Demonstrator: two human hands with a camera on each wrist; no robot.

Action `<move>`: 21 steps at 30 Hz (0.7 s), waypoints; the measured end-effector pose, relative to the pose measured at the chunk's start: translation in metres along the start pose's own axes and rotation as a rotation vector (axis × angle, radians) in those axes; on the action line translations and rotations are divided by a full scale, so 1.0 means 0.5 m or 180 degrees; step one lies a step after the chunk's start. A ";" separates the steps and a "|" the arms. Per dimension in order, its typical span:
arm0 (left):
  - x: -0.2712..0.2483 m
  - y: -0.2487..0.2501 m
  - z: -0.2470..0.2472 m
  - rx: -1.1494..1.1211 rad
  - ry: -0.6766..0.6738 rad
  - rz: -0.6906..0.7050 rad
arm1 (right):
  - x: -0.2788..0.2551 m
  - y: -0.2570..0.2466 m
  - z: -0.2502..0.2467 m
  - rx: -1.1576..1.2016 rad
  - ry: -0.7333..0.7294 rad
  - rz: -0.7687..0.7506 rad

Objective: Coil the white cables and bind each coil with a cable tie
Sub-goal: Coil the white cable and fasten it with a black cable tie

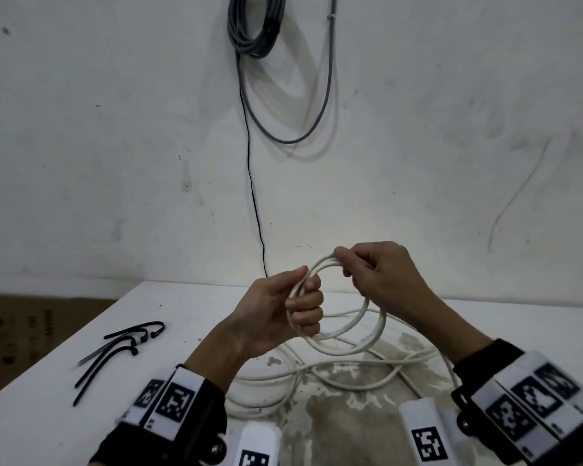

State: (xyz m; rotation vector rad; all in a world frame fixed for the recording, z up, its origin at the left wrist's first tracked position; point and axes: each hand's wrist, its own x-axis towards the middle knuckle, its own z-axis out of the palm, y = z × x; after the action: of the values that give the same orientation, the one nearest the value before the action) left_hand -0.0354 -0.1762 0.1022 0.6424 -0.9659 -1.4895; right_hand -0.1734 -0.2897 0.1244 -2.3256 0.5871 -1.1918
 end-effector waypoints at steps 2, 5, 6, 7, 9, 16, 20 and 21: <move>0.003 -0.007 0.018 0.0121 0.0107 0.0036 | -0.002 0.001 0.012 -0.0546 0.0441 -0.0105; 0.010 -0.020 0.041 0.0054 0.0210 0.0097 | 0.002 0.000 0.022 -0.0364 0.0602 0.0151; 0.013 -0.023 0.044 -0.0033 0.0251 0.0101 | 0.003 -0.003 0.021 -0.0281 0.0561 0.0254; 0.014 -0.025 0.044 -0.0103 0.0291 0.0097 | 0.005 -0.006 0.021 -0.0244 0.0522 0.0334; 0.016 -0.026 0.039 -0.0092 0.0368 0.0057 | 0.007 -0.016 0.018 -0.0211 0.0492 0.0481; 0.020 -0.020 0.029 -0.0285 0.1069 0.0666 | 0.001 -0.018 0.010 0.1016 -0.0184 0.1139; 0.024 -0.020 0.022 -0.0847 0.1166 0.1067 | -0.016 -0.020 0.023 0.1823 -0.0514 0.1146; 0.023 -0.022 0.021 -0.0850 0.1103 0.1052 | -0.019 -0.020 0.027 0.1983 -0.0513 0.1263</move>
State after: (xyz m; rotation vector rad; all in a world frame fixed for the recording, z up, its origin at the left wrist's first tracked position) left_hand -0.0518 -0.1856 0.0996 0.4971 -0.5610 -1.1401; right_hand -0.1656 -0.2734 0.1171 -1.6620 0.4978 -0.8361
